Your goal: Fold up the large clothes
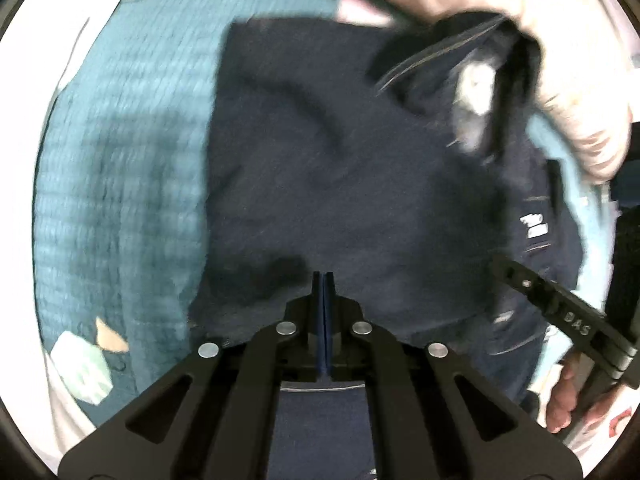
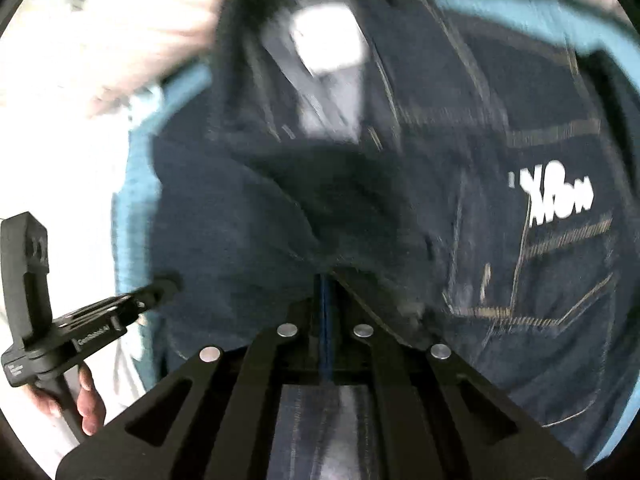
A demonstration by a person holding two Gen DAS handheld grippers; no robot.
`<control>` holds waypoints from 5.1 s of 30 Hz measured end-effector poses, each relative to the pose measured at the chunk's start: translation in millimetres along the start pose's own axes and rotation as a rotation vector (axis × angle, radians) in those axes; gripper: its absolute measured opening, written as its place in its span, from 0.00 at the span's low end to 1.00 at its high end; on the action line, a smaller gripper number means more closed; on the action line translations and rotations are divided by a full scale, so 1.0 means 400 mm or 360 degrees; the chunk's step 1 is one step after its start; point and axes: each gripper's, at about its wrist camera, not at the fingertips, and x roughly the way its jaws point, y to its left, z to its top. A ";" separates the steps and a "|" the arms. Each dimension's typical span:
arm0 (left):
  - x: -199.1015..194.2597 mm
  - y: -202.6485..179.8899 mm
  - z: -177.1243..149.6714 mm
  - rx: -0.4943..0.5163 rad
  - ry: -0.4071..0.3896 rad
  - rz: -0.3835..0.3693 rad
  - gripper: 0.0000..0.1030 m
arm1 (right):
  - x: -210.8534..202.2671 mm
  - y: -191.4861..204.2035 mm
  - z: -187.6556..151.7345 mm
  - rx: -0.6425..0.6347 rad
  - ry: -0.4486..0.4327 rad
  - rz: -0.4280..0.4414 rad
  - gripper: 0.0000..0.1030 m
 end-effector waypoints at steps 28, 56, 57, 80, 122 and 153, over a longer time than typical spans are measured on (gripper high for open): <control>0.133 0.003 0.178 -0.0030 0.0015 0.0272 0.03 | 0.099 -0.158 0.122 0.0116 0.0079 -0.0126 0.00; -0.158 -0.310 -0.200 0.0091 -0.0309 0.0321 0.60 | -0.425 -0.161 -0.175 -0.0003 -0.0450 -0.0288 0.85; -0.155 -0.336 -0.213 0.0120 -0.0318 0.0314 0.62 | -0.432 -0.172 -0.192 0.0006 -0.0453 -0.0284 0.85; 0.120 -0.781 -0.204 0.0349 -0.0085 0.0170 0.62 | -0.569 -0.691 -0.248 0.0554 -0.0466 -0.0294 0.85; 0.462 -0.830 -0.018 0.0213 0.0219 0.0062 0.00 | -0.522 -1.138 -0.169 0.1166 -0.0584 -0.0106 0.18; -0.154 -0.635 -0.087 0.0314 -0.0334 0.0085 0.56 | -0.768 -0.338 -0.151 0.0294 -0.0805 -0.0054 0.18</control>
